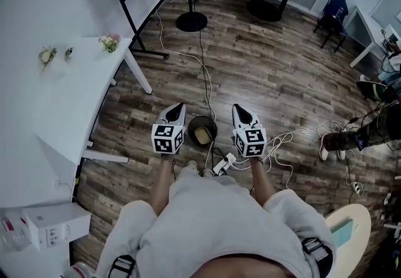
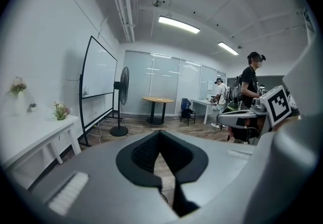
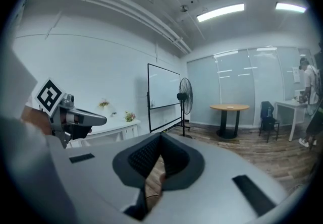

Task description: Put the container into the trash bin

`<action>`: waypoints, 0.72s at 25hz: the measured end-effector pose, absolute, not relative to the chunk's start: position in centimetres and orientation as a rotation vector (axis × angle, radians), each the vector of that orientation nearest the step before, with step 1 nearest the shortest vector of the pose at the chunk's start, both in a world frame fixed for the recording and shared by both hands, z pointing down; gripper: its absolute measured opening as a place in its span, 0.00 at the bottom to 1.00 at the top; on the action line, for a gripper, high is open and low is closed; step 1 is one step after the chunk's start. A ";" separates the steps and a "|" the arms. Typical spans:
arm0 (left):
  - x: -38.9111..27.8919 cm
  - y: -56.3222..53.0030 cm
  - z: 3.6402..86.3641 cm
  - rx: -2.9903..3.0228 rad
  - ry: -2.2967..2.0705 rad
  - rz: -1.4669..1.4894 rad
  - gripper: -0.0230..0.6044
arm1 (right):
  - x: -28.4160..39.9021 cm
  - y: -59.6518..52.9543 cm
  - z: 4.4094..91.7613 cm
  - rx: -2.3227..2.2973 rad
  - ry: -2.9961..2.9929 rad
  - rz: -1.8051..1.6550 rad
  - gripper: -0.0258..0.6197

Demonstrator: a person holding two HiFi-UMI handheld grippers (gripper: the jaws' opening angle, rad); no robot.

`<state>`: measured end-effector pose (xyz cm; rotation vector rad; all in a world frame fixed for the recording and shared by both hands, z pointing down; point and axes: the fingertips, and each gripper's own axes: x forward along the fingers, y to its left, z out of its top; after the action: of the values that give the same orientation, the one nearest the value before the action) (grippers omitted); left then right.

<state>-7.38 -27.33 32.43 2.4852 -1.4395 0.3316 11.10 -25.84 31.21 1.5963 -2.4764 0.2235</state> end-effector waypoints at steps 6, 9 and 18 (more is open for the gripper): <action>-7.6 -27.0 32.3 2.491 -1.441 0.333 0.05 | 11.5 -25.5 31.0 1.617 -2.468 0.220 0.06; -7.5 -27.0 32.3 2.491 -1.439 0.326 0.05 | 11.7 -25.5 31.1 1.620 -2.463 0.218 0.06; -7.2 -26.8 32.4 2.488 -1.441 0.337 0.05 | 11.8 -25.4 31.3 1.615 -2.460 0.214 0.06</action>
<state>-7.19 -26.80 32.37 2.4880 -1.4408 0.3369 11.82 -25.37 31.27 1.6154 -2.4596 0.2141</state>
